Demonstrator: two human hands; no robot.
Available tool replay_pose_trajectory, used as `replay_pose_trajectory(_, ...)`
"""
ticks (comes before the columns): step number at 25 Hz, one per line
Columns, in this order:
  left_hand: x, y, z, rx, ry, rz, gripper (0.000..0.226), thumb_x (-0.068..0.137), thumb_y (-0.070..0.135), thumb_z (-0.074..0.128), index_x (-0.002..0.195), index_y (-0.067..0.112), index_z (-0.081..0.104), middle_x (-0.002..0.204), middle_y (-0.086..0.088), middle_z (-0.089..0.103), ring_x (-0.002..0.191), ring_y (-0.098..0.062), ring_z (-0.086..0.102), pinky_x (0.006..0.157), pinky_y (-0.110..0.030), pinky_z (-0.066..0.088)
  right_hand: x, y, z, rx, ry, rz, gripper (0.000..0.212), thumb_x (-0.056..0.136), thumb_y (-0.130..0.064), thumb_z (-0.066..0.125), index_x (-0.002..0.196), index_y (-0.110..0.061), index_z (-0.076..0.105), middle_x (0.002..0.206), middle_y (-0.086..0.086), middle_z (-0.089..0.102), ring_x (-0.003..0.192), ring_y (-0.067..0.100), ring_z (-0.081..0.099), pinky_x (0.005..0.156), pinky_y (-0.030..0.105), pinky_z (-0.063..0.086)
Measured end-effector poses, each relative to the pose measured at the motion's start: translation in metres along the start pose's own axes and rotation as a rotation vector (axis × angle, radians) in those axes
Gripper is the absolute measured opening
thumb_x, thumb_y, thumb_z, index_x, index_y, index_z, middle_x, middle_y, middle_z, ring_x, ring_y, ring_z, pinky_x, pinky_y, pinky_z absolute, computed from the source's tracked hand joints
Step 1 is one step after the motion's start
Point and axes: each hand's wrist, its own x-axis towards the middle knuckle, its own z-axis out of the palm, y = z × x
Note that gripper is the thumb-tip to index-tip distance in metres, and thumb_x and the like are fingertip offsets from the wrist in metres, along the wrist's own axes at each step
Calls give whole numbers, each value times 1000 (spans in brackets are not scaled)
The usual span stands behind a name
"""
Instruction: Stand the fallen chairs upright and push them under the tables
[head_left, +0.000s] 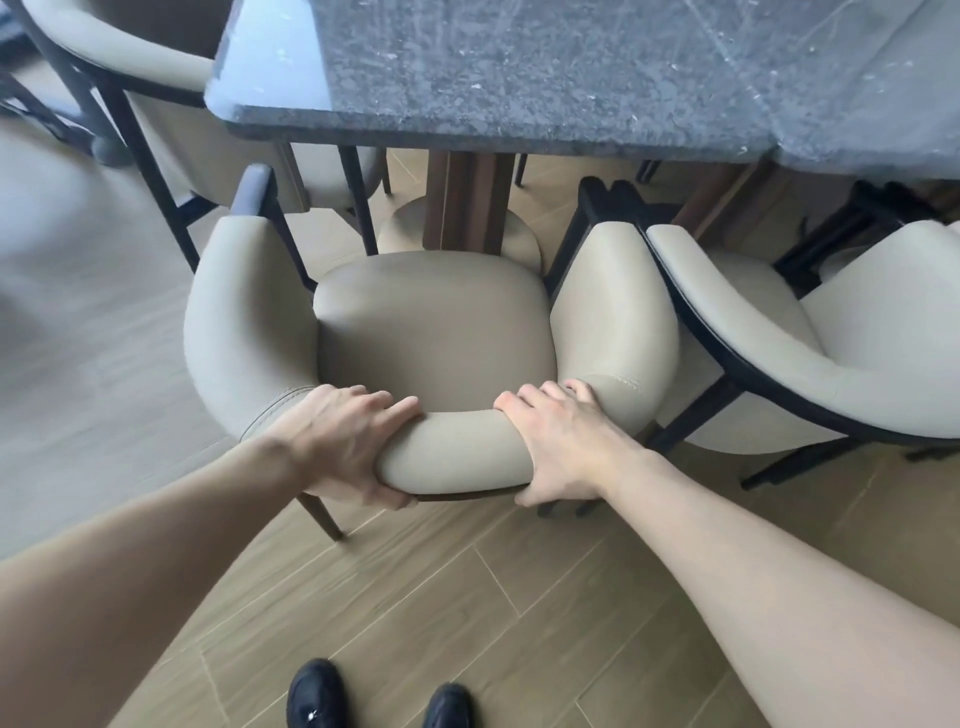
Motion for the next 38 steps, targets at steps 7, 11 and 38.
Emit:
replay_pose_trajectory(7, -23, 2, 11, 17, 46, 19, 85, 54, 93, 43, 115, 35, 47, 95, 12, 68, 87, -21, 67, 68, -34, 51, -10, -17, 7, -27, 33, -24, 86, 56, -56, 78, 126, -24, 41, 114, -1, 54, 109, 24, 52, 107, 47, 31)
replay_pose_trajectory(11, -23, -6, 13, 69, 80, 93, 88, 57, 94, 41, 122, 36, 50, 98, 12, 69, 87, -22, 69, 63, -31, 47, -8, -19, 6, -42, 30, -31, 87, 55, -62, 76, 125, -24, 41, 113, -2, 54, 109, 23, 53, 101, 45, 36)
replay_pose_trajectory(38, -25, -20, 10, 159, 114, 156, 86, 59, 92, 37, 122, 35, 49, 95, 12, 70, 80, -23, 70, 59, -29, 36, -4, -25, 4, -126, 70, -65, 84, 54, -69, 72, 118, -22, 44, 107, -2, 58, 105, 23, 58, 88, 41, 45)
